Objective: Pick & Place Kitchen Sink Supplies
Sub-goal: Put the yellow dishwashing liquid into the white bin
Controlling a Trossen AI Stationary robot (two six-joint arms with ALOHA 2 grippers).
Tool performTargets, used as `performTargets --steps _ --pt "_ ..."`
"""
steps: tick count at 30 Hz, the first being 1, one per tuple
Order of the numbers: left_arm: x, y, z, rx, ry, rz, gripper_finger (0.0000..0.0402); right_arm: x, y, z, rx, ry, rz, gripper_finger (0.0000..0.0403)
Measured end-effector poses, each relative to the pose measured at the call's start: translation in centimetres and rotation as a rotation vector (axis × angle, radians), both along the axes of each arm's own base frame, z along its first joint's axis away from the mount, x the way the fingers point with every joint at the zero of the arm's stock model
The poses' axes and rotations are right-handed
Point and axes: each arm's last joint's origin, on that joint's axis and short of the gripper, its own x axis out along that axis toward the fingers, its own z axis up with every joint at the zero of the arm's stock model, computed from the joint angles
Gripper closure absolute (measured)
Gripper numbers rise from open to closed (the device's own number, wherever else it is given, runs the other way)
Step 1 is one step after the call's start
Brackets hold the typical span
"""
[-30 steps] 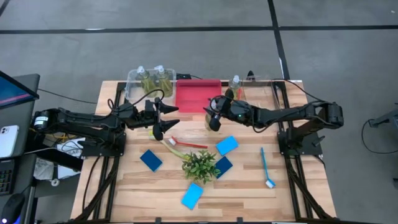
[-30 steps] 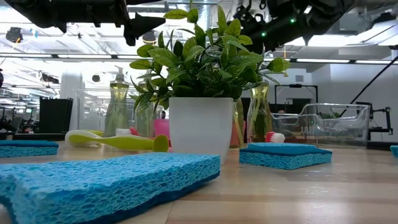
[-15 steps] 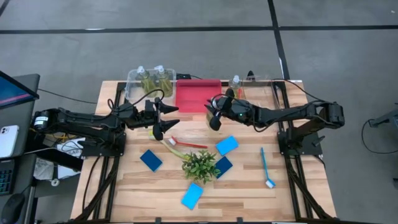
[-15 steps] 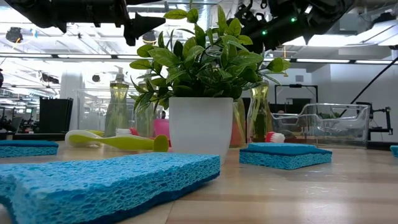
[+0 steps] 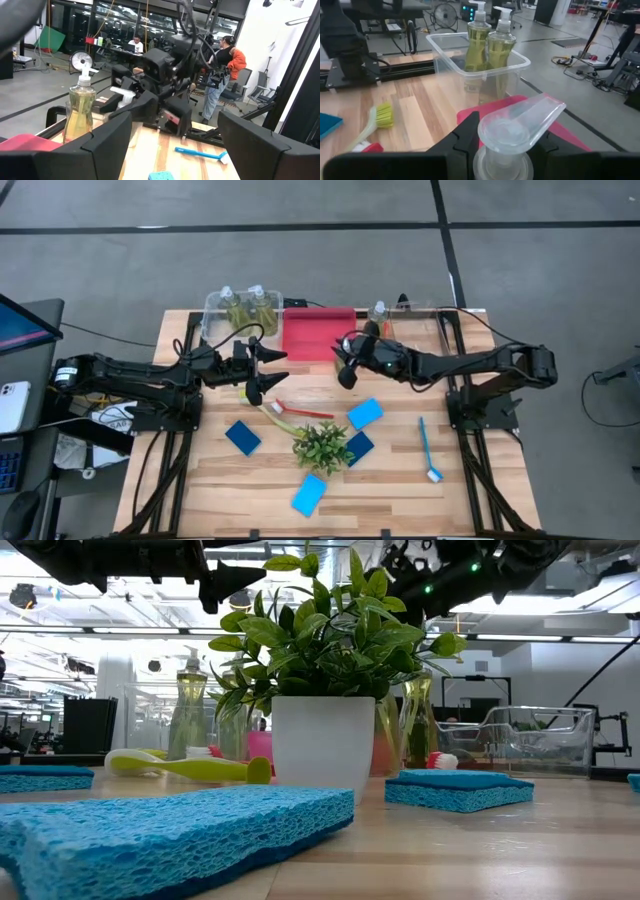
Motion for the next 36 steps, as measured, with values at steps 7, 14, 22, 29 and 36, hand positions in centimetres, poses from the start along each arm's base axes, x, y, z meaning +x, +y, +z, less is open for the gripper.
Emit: performTargets --steps 7,14,22,29,36 --pt "0.0 0.0 -0.3 -0.001 0.013 0.000 0.0104 -0.7 0.5 3.9 -0.028 -0.026 0.014 0.0310" --pt "0.1 -0.1 -0.5 0.022 0.027 0.062 0.0096 -0.3 1.3 7.1 -0.047 0.019 0.050 0.0310" --pt "0.7 0.1 -1.3 0.052 0.071 0.158 0.0058 -0.2 2.1 9.7 -0.080 0.002 0.084 0.0310" --pt "2.1 0.2 -2.0 0.122 0.030 0.120 0.0040 -0.3 2.3 11.5 -0.097 -0.054 0.102 0.0310" --pt "4.1 0.4 -2.1 0.190 0.037 0.132 0.0045 -0.2 2.6 11.5 -0.068 -0.073 0.196 0.0310"
